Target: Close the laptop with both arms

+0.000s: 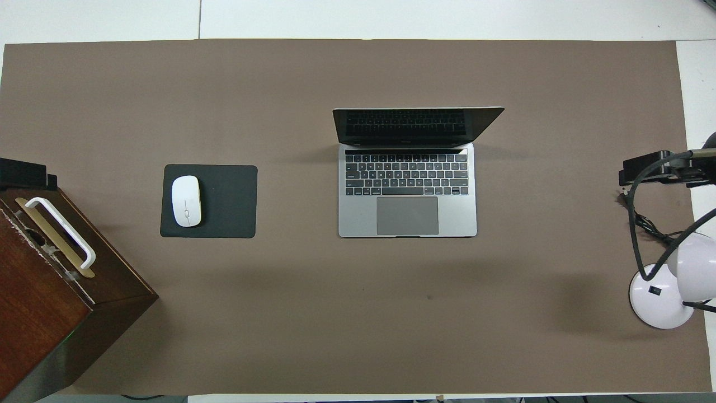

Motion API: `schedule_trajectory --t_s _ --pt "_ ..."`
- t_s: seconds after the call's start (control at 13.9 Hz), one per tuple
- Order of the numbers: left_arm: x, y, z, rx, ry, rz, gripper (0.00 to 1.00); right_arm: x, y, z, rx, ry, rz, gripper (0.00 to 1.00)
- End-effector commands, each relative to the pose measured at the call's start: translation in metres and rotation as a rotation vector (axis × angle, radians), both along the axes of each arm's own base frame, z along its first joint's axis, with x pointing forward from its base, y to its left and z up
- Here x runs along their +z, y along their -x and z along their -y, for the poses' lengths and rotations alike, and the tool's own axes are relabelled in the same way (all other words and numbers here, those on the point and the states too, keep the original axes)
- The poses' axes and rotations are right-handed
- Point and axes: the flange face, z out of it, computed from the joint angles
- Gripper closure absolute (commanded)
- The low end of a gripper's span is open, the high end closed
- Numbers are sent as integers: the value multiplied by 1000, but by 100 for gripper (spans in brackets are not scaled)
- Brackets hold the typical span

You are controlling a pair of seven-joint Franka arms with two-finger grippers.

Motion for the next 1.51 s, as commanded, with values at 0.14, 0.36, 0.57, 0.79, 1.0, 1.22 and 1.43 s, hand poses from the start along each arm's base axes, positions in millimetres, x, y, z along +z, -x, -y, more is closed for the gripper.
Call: schedule_trajectory --t_s 0.14,0.36,0.57,0.79,1.0,1.22,1.43 --pt "0 0 -2 12 -11 -6 0 3 -2 7 2 8 23 0" --pt "0 0 -2 12 -11 -6 0 -2 -1 7 1 6 14 0" --pt "-1 0 -2 12 -11 -8 0 0 -2 8 13 9 41 0" --pt "0 0 -3 11 -11 -6 0 9 -22 16 20 13 167 1" --pt "-1 -1 -2 9 -15 -8 0 28 -50 25 6 16 231 10" --pt "0 -4 4 -4 -20 9 0 21 -81 38 -4 28 237 10" --pt "-3 1 5 -5 -19 -25 0 18 -116 38 2 31 264 20"
